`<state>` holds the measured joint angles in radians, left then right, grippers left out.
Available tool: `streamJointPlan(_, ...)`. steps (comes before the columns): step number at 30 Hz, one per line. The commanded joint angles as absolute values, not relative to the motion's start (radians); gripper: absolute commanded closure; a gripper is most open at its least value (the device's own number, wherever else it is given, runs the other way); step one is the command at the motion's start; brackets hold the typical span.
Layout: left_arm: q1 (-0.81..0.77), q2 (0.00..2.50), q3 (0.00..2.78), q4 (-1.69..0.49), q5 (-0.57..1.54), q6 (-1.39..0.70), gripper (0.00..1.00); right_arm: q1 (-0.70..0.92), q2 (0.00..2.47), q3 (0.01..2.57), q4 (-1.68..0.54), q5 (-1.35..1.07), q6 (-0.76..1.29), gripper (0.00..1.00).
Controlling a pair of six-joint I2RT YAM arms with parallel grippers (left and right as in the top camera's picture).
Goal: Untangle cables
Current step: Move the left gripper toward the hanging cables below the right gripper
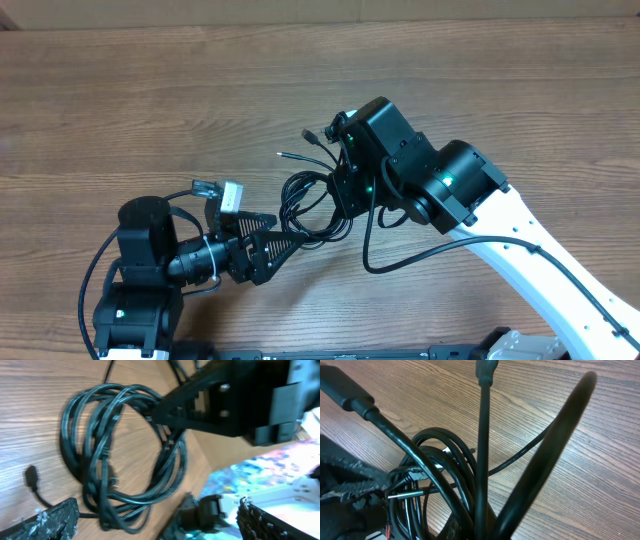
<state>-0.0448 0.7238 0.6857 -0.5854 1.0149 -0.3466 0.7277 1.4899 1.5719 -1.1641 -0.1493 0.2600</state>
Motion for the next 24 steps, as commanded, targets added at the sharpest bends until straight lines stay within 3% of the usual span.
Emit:
streamJointPlan(1, -0.039, 0.735, 0.683, -0.609, 0.944, -0.228, 0.00, 0.728, 1.485, 1.604, -1.156, -0.150, 0.253, 0.96)
streamJointPlan(15, -0.039, 0.746, 0.683, -0.601, 0.805, -0.205, 0.00, 0.728, 1.485, 1.604, -1.117, -0.250, 0.257, 0.96)
streamJointPlan(17, -0.039, 0.746, 0.683, -0.601, 0.794, -0.205, 0.14, 0.728, 1.485, 1.604, -1.113, -0.270, 0.257, 0.96)
streamJointPlan(18, -0.039, 0.746, 0.683, -0.601, 0.791, -0.205, 0.28, 0.728, 1.485, 1.604, -1.111, -0.284, 0.257, 0.96)
streamJointPlan(19, -0.039, 0.746, 0.683, -0.601, 0.782, -0.207, 0.53, 0.728, 1.485, 1.604, -1.108, -0.300, 0.257, 0.96)
streamJointPlan(22, -0.039, 0.746, 0.683, -0.597, 0.773, -0.220, 0.90, 0.728, 1.485, 1.604, -1.104, -0.320, 0.258, 0.95)
streamJointPlan(24, -0.039, 0.746, 0.683, -0.592, 0.760, -0.250, 0.96, 0.728, 1.485, 1.604, -1.105, -0.319, 0.258, 0.95)
